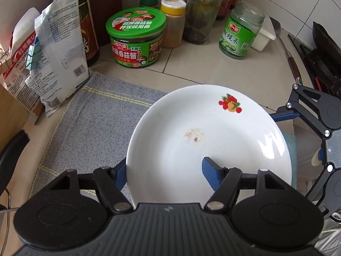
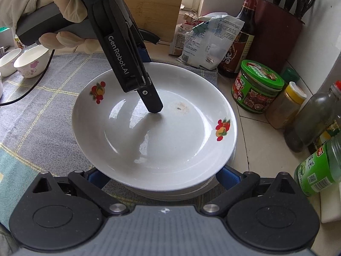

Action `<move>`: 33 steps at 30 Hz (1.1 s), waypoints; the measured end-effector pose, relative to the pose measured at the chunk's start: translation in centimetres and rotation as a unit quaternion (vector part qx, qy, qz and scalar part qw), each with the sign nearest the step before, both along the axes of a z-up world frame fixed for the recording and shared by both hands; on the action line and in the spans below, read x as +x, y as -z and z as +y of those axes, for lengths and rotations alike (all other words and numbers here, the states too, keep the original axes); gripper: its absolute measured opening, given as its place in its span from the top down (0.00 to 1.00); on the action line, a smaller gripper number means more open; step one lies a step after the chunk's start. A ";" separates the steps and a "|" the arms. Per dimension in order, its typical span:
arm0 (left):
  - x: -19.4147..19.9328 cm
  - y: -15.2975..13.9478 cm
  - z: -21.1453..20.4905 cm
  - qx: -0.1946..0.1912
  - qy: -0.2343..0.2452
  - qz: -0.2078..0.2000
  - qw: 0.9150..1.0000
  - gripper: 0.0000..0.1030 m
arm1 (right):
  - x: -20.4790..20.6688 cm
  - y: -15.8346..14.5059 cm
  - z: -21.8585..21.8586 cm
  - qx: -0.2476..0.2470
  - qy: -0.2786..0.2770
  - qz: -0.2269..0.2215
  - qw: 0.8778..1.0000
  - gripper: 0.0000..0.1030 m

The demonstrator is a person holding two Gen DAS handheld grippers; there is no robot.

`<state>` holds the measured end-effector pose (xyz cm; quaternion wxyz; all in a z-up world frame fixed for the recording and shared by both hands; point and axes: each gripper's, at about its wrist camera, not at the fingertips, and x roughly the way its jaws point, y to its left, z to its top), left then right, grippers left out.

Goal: Organize plates and bowls
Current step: 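Carry the spotted plate with the left tool toward the plate stack by the green jar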

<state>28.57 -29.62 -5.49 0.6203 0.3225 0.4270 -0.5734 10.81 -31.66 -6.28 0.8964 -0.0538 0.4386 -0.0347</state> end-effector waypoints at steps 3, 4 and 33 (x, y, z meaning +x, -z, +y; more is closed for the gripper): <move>0.0 0.0 -0.2 0.001 0.003 -0.002 1.000 0.32 | 0.0 -0.1 0.0 0.006 0.005 0.001 1.000 0.00; -0.1 0.0 -0.2 0.001 0.003 -0.002 1.000 0.32 | -0.1 -0.1 0.0 0.006 0.007 0.001 1.000 0.00; 0.5 0.9 -1.2 0.036 -0.008 -0.017 0.999 0.30 | 0.9 0.5 -0.5 0.055 0.012 0.025 0.998 0.00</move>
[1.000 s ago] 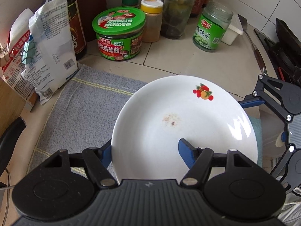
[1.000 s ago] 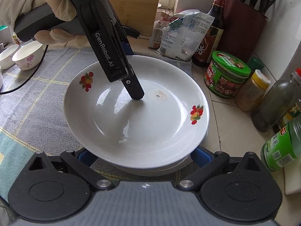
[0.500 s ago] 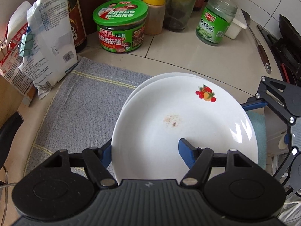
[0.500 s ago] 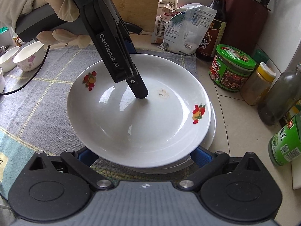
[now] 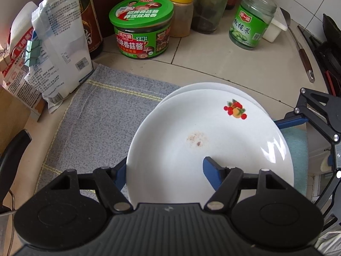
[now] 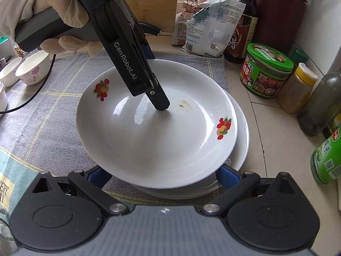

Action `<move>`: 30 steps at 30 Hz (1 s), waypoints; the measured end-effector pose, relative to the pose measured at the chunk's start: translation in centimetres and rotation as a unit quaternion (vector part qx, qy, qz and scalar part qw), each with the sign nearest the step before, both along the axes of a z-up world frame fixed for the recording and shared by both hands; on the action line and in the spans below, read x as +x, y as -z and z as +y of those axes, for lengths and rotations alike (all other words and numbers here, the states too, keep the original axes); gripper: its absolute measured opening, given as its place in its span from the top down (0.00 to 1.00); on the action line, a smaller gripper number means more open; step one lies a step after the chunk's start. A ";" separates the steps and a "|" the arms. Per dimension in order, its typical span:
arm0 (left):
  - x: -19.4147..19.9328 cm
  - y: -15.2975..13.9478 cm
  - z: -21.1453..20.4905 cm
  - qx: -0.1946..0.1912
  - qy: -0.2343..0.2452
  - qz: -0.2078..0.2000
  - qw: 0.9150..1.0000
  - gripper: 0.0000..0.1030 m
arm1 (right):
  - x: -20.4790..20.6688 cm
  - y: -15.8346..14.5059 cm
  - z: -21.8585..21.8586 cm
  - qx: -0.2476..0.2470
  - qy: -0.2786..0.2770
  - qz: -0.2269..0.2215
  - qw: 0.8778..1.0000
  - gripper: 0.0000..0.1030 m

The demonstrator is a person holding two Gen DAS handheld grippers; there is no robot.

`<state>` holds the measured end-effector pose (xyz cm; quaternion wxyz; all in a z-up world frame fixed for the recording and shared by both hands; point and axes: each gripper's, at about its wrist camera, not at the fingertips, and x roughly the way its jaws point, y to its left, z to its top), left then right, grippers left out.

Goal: Organize plates and bowls
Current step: 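Carry the spotted plate with the left tool toward the plate stack by the green jar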

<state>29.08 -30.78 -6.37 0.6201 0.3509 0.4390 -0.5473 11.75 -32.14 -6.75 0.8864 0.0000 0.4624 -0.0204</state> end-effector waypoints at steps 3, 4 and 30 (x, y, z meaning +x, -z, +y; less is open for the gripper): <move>0.0 0.0 -0.1 0.004 -0.001 -0.002 1.000 0.30 | 0.0 0.0 0.1 0.001 0.002 0.002 1.000 0.00; 0.0 0.0 -0.1 0.005 -0.001 -0.003 1.000 0.30 | 0.0 0.0 0.1 0.002 0.002 0.004 1.000 0.00; -0.1 -0.1 -0.1 0.018 -0.006 -0.024 1.000 0.27 | 1.5 0.3 -1.1 0.020 -0.038 0.047 0.998 0.00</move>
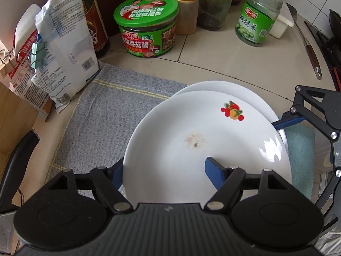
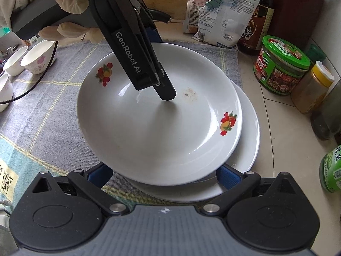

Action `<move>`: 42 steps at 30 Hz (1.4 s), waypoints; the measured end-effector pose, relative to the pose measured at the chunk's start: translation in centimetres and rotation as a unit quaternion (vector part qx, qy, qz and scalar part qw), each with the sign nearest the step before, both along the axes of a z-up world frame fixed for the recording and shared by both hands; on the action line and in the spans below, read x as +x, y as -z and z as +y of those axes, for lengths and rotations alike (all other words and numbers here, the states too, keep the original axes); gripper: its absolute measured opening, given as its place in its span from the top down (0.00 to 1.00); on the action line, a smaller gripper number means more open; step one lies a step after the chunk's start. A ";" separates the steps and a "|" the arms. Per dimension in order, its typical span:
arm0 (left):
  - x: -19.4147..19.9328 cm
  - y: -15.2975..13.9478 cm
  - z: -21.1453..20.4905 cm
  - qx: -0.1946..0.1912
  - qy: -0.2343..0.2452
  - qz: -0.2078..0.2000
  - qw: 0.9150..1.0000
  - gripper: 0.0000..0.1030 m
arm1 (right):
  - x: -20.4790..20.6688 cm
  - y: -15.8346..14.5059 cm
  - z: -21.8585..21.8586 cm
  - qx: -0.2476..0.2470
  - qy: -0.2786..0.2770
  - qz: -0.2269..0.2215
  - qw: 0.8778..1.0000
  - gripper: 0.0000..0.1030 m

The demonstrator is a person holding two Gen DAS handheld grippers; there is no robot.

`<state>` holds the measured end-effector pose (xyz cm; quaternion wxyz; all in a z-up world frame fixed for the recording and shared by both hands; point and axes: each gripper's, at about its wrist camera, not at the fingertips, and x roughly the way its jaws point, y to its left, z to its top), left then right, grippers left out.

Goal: Organize plates and bowls
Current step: 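Carry the spotted plate with the left tool toward the plate stack by the green jar, then lower the spotted plate onto the stacked plates with the left tool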

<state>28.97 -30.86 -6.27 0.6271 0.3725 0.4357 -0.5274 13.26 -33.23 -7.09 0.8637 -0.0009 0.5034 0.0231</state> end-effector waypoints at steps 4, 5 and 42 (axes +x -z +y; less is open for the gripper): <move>0.0 0.0 -0.1 0.001 -0.001 0.002 1.000 0.27 | 0.3 0.0 -0.2 0.003 -0.009 0.011 1.000 0.00; 0.0 0.0 0.0 0.001 0.000 0.001 1.000 0.27 | 0.4 0.0 -0.2 0.002 -0.011 0.015 1.000 0.00; -0.4 0.0 0.2 -0.024 -0.010 -0.006 1.000 0.26 | -1.0 -1.1 0.2 -0.019 0.004 -0.019 1.000 0.00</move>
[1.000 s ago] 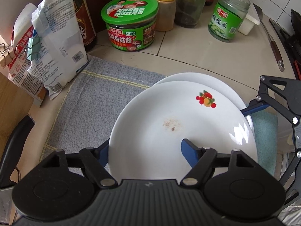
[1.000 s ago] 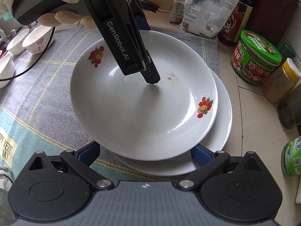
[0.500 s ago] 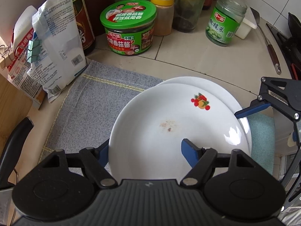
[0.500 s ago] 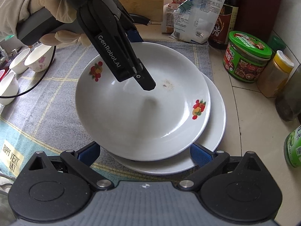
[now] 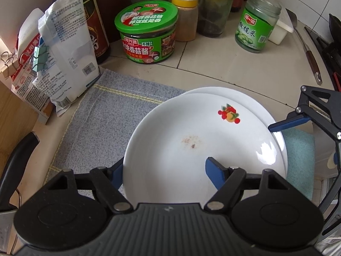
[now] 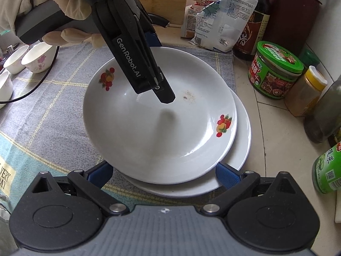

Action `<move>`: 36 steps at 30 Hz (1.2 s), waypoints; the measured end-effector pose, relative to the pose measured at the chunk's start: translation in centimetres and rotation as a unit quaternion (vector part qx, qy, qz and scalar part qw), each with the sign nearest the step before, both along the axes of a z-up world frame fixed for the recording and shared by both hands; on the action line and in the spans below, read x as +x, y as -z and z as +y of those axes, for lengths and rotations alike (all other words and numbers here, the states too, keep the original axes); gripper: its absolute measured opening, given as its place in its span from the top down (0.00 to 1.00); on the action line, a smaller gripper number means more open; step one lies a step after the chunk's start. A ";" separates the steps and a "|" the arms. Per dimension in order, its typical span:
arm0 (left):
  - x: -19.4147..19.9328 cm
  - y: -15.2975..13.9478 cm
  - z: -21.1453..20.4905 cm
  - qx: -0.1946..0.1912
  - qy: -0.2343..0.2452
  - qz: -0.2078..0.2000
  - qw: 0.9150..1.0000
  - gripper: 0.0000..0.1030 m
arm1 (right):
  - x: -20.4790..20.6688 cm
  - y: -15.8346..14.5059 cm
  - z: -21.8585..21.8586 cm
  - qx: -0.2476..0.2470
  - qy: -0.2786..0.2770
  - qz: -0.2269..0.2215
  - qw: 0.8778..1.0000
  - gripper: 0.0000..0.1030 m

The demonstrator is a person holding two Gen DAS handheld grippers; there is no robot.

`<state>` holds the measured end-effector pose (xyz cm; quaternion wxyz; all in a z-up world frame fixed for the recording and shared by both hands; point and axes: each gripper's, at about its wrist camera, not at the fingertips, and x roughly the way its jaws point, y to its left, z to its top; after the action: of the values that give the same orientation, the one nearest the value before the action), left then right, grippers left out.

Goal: Organize plates and bowls
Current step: 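Lower the spotted plate onto the stacked plates with the left tool, then open the left tool, release the plate and move toward the white bowls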

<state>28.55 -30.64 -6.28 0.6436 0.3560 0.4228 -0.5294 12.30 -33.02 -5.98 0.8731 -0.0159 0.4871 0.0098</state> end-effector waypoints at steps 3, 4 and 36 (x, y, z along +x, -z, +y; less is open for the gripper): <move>-0.1 0.0 -0.1 -0.005 -0.013 0.000 1.000 0.26 | -0.2 -0.1 0.2 -0.005 0.004 -0.003 1.000 0.00; -0.2 0.0 -0.1 -0.007 -0.019 -0.004 1.000 0.26 | -0.3 -0.1 0.2 -0.008 0.006 -0.004 1.000 0.00; -2.8 -2.2 2.8 -0.129 -0.099 -0.056 0.985 0.09 | -2.5 -1.6 1.0 -0.033 0.030 -0.026 0.999 0.00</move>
<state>25.77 -27.85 -4.06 0.7563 0.2554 0.3469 -0.4924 9.77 -31.99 -4.34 0.8846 -0.0303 0.4643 -0.0326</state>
